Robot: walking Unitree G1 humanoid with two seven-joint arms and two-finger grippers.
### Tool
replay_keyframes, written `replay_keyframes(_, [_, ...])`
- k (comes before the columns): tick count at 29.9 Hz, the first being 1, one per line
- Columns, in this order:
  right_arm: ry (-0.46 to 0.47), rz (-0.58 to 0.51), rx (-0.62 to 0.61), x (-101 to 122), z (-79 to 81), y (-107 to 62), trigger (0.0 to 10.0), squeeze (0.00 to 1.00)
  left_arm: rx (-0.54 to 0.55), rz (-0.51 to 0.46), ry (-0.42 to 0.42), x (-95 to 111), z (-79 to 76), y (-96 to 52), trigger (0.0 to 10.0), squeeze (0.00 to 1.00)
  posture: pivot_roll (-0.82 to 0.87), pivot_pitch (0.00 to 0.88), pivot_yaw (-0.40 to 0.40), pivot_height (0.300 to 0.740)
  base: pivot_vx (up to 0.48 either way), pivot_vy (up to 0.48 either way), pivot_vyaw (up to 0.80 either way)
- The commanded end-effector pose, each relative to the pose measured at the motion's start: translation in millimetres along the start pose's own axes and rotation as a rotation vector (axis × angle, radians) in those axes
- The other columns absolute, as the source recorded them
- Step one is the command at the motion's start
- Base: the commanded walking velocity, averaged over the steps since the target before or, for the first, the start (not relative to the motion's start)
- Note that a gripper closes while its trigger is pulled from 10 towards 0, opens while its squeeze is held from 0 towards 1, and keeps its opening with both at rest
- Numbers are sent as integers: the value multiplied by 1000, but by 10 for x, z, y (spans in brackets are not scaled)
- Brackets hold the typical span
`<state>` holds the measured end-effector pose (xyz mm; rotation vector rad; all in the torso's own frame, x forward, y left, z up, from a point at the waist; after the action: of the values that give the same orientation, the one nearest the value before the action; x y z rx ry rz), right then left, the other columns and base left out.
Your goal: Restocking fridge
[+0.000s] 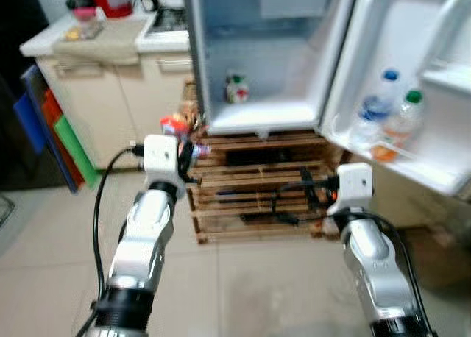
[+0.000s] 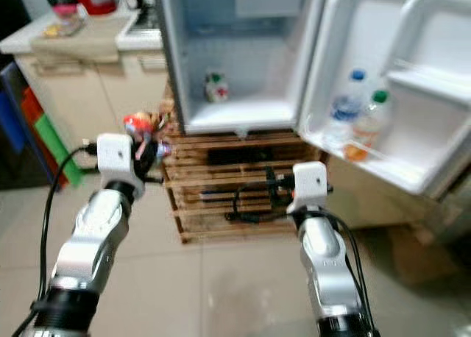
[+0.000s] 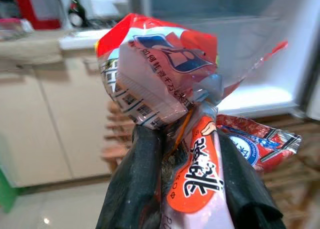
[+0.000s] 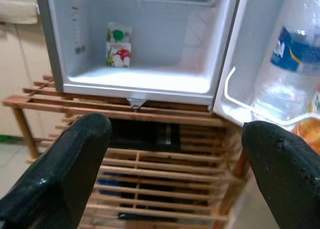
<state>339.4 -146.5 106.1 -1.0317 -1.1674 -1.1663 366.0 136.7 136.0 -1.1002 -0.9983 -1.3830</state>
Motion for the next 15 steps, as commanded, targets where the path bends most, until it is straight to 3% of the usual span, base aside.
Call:
replay_keyframes(1, [-5,-12,25,46,64,4,10000,0,-14,-36,19,94,-9,22,10000,0,-168,0,95,740,0,-461,0])
replay_keyframes(6, [4,16,70,5,115,-9,10000,0,-56,-59,3,154,-74,62,10000,0,-172,0,103,740,0,-92,0])
replay_keyframes(9, [-13,59,146,-62,186,-43,10000,0,-85,-54,5,187,-118,117,10000,0,-172,0,103,740,442,0,0])
replay_keyframes(15, [-3,63,126,-67,133,-31,10000,0,-78,-61,1,206,-112,159,10000,0,-181,0,109,740,439,0,0])
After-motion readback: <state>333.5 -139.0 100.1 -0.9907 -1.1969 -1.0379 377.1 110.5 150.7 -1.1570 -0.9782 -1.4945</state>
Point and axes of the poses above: a point about 5 cm out from each wrist's last joint towards the gripper, its own y axis pointing out of the wrist towards the gripper, its own x axis along the axis of the wrist's last joint, z = x × y, the point moved 5 cm from there along y, pointing out of the wrist towards the gripper, and after that the axes turned 11 degrees about y, right-handed, at the moved point
